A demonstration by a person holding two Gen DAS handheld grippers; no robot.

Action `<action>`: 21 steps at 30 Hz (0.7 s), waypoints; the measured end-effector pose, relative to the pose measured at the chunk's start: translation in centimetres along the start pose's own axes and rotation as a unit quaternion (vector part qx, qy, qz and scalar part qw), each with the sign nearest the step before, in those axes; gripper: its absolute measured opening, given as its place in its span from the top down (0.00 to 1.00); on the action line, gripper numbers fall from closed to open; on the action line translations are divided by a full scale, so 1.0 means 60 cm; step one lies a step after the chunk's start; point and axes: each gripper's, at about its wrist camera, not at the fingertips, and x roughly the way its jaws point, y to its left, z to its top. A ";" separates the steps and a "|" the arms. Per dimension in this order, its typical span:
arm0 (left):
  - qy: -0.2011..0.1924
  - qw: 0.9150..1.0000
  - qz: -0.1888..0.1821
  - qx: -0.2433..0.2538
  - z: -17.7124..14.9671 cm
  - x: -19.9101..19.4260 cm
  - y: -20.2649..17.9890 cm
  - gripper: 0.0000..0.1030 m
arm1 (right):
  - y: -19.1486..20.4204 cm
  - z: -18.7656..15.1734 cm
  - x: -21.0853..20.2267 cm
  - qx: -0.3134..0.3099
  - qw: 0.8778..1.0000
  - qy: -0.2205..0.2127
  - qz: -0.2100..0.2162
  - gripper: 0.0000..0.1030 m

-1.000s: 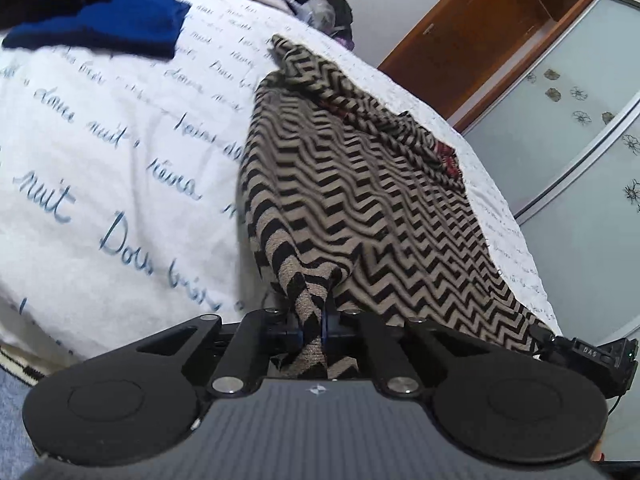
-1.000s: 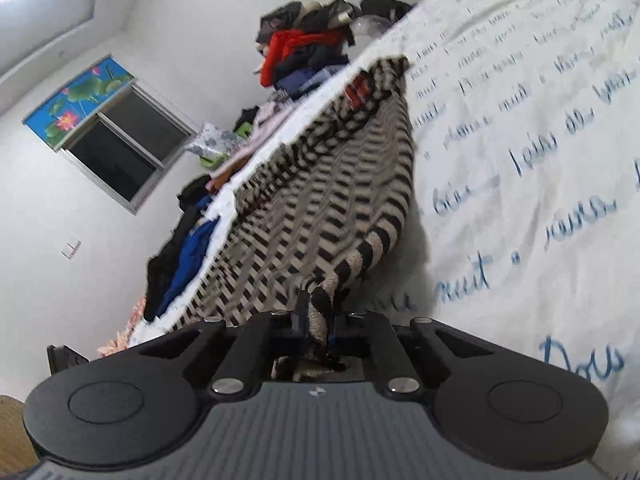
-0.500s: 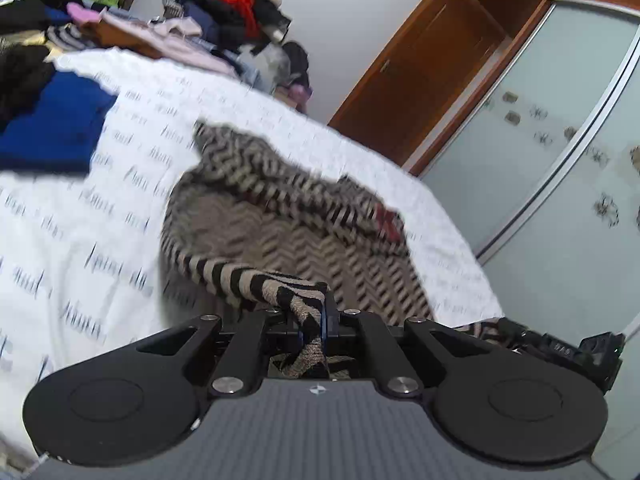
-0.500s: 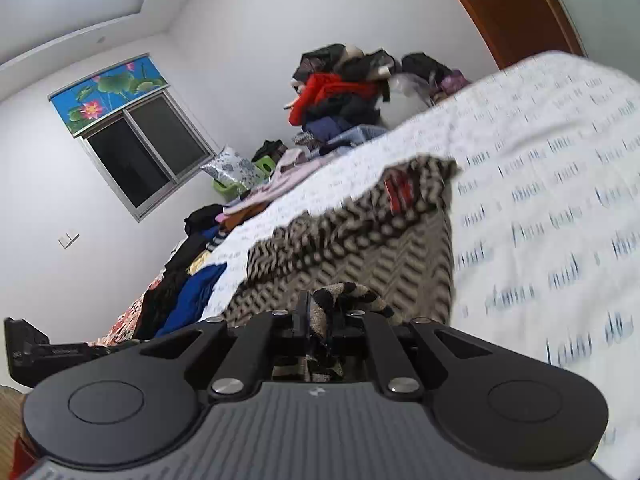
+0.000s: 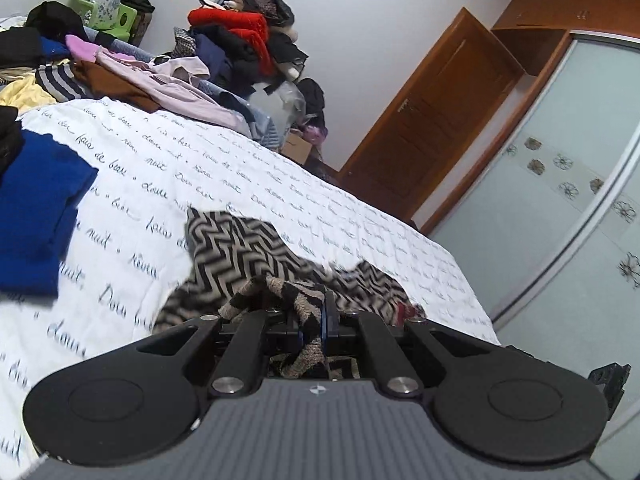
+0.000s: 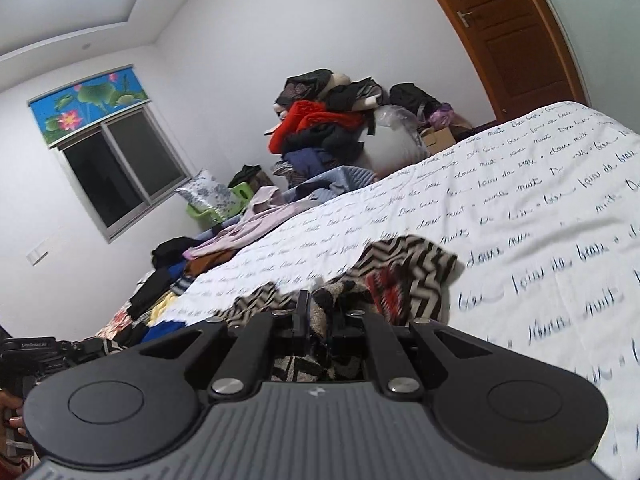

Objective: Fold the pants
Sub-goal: 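Lift the hem with both grippers and fold it toward the collar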

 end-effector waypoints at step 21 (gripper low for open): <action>0.048 0.996 0.078 0.007 0.117 0.277 0.064 0.92 | -0.115 0.085 0.239 0.054 0.996 0.027 -0.059 0.93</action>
